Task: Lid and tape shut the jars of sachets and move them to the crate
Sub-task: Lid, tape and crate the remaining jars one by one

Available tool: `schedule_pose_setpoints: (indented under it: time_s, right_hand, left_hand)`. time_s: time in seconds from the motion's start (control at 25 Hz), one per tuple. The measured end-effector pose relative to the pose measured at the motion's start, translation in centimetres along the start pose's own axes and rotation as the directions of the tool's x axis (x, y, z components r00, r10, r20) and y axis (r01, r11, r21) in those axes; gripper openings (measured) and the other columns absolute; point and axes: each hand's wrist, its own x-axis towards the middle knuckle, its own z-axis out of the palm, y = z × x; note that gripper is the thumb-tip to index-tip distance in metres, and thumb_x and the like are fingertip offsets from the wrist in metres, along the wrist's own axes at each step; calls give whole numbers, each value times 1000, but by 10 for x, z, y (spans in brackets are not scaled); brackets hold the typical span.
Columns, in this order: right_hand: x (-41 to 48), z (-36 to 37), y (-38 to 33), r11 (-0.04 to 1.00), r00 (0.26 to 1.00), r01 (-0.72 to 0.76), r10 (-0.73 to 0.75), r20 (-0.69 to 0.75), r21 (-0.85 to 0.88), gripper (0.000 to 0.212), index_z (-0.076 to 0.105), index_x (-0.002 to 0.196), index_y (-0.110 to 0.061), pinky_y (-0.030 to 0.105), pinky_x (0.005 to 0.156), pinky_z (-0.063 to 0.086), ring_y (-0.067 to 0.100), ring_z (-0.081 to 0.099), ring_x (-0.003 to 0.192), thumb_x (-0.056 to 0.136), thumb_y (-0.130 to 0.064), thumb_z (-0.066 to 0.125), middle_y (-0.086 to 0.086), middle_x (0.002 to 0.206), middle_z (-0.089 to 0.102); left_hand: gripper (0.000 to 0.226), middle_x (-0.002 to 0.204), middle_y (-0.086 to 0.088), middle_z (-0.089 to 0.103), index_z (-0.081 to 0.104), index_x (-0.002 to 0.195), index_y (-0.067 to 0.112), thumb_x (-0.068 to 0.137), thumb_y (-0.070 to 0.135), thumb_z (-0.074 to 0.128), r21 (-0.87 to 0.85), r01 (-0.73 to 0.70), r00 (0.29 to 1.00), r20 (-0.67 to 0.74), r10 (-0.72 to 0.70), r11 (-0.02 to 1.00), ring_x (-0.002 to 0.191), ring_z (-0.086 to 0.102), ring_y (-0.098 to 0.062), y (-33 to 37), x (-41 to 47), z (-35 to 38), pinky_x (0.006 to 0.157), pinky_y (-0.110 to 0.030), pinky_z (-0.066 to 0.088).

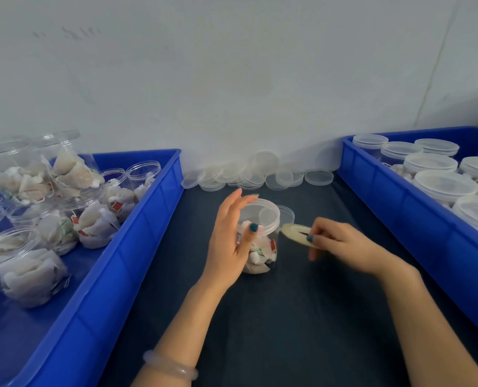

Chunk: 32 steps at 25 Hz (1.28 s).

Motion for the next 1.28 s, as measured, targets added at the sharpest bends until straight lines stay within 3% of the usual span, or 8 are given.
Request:
schedule_pose_setpoints:
  time_s: [0.12, 0.2, 0.28, 0.52, 0.68, 0.8, 1.0, 1.28]
  right_hand:
    - [-5, 2, -14, 940, 947, 136, -32, -320, 311, 31, 56, 89, -18, 41, 68, 42, 10, 50, 64, 103, -43, 43, -7, 69, 55]
    - [-6, 7, -23, 950, 851, 233, -96, -516, 208, 35, 57, 90, -22, 39, 64, 42, 14, 48, 62, 101, -51, 42, -3, 69, 55]
    - [-7, 15, -34, 949, 772, 316, -252, -584, 8, 34, 59, 98, -26, 28, 58, 39, 13, 50, 62, 97, -54, 40, -9, 69, 55]
    - [-1, 42, -51, 838, 664, 367, -540, -517, -403, 30, 61, 109, -12, 34, 70, 39, 11, 49, 74, 96, -32, 42, -7, 84, 56]
    - [-2, 45, -53, 821, 651, 373, -564, -508, -432, 29, 61, 110, -10, 34, 71, 41, 13, 50, 73, 95, -29, 44, -5, 85, 56]
    - [-2, 46, -54, 818, 653, 372, -566, -502, -439, 28, 61, 110, -10, 34, 71, 41, 14, 50, 74, 94, -28, 46, -5, 85, 56]
    - [-3, 46, -55, 789, 625, 375, -603, -496, -487, 29, 61, 110, -9, 26, 76, 34, 14, 51, 78, 94, -29, 47, -3, 93, 60]
    - [-2, 51, -55, 778, 604, 380, -619, -503, -501, 28, 59, 110, -9, 22, 79, 29, 11, 49, 83, 92, -27, 48, -2, 97, 62]
  left_hand:
    - [46, 149, 7, 46, 52, 138, 24, 102, 48, 38, -11, -33, 994, -106, 32, 999, 140, 41, -11, 2, 1, -1, 112, -33, 39]
    - [40, 141, 9, 54, 56, 135, 21, 101, 39, 45, 12, -62, 991, -119, 63, 998, 134, 48, -13, 6, 2, -2, 109, -35, 43]
    - [40, 133, 10, 60, 58, 135, 21, 99, 36, 53, 37, -87, 991, -98, 90, 996, 129, 52, -14, 12, 0, -2, 106, -37, 45]
    - [48, 125, 6, 61, 46, 143, 24, 97, 35, 52, 30, -137, 985, -99, 140, 990, 119, 56, -21, 25, -3, 6, 99, -47, 49]
    - [36, 108, -2, 71, 65, 126, 17, 91, 21, 68, 82, -205, 931, -291, 220, 975, 101, 66, -17, 29, -4, 5, 86, -36, 57]
    - [20, 96, 5, 74, 75, 103, 15, 84, 18, 75, 29, -239, 894, -384, 232, 971, 92, 70, -9, 30, -5, 1, 81, -24, 56]
    - [14, 86, 18, 73, 73, 91, 22, 80, 29, 76, -248, -76, 933, -359, -19, 966, 85, 69, -6, 37, -1, -3, 77, -12, 50]
    - [15, 86, 21, 70, 70, 89, 31, 79, 42, 70, -223, -18, 945, -322, -57, 975, 88, 66, -5, 37, 2, -8, 82, -12, 48]
